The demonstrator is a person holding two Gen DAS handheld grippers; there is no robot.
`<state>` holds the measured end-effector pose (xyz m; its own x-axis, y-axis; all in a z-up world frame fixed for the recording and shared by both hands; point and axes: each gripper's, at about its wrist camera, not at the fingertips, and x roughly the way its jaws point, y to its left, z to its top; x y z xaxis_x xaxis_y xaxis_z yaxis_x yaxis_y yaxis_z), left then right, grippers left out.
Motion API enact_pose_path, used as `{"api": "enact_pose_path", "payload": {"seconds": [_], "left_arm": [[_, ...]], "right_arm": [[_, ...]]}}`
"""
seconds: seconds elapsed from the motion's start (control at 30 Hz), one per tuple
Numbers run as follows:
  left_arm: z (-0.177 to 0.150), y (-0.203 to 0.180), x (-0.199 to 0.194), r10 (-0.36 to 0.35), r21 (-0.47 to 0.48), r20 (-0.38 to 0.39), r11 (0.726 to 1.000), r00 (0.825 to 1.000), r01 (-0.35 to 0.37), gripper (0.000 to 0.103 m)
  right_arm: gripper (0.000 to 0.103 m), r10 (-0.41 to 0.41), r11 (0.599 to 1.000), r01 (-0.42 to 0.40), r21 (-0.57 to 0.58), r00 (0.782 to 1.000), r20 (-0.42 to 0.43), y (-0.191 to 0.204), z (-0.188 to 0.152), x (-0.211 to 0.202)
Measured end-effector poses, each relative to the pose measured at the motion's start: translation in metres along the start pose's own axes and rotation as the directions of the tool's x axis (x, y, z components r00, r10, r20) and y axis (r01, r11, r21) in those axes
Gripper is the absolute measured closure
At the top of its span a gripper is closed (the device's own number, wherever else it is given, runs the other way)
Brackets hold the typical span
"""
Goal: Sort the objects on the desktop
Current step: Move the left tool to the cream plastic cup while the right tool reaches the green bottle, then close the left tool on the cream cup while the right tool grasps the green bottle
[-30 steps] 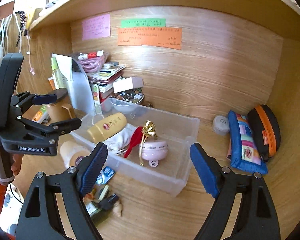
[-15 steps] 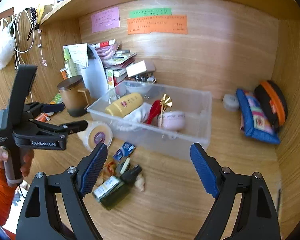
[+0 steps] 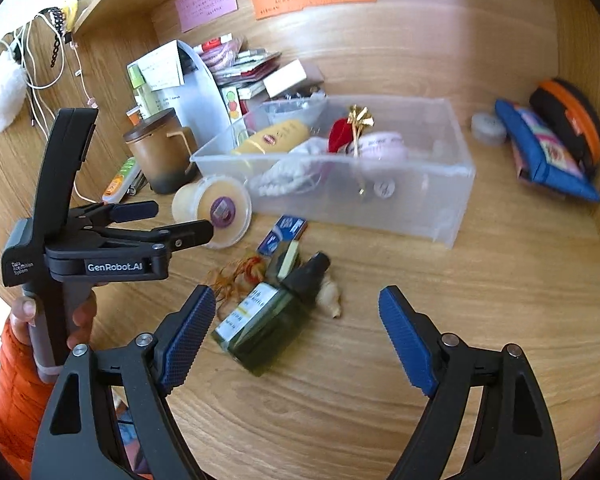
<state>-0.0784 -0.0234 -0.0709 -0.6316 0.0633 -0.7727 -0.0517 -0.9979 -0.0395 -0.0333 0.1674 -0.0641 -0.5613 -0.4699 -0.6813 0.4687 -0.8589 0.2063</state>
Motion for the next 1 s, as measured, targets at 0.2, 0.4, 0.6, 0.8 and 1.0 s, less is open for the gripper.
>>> {"api": "enact_pose_path", "payload": {"seconds": [0.2, 0.4, 0.6, 0.8, 1.0], "left_arm": [[-0.001, 0.001, 0.006, -0.001, -0.002, -0.006, 1.0, 1.0, 0.001, 0.004], [0.002, 0.001, 0.011, -0.005, 0.0, -0.011, 1.0, 1.0, 0.005, 0.004], [0.004, 0.004, 0.017, -0.017, -0.019, -0.014, 1.0, 1.0, 0.017, 0.004], [0.006, 0.011, 0.021, -0.049, -0.055, -0.018, 0.997, 0.999, 0.048, 0.023], [0.007, 0.007, 0.024, -0.074, -0.055, -0.024, 0.996, 0.997, 0.072, 0.037]], "right_arm": [[0.036, -0.015, 1.0, 0.014, -0.028, 1.0, -0.024, 0.016, -0.007, 0.012], [0.051, -0.016, 1.0, 0.015, -0.027, 0.999, -0.039, 0.018, -0.01, 0.02], [0.059, -0.032, 0.999, 0.031, -0.021, 0.998, -0.052, 0.013, -0.011, 0.026], [0.063, -0.024, 1.0, 0.024, 0.006, 0.999, -0.04, 0.005, -0.009, 0.026], [0.065, -0.02, 1.0, 0.02, 0.02, 1.0, -0.013, -0.001, -0.006, 0.018]]}}
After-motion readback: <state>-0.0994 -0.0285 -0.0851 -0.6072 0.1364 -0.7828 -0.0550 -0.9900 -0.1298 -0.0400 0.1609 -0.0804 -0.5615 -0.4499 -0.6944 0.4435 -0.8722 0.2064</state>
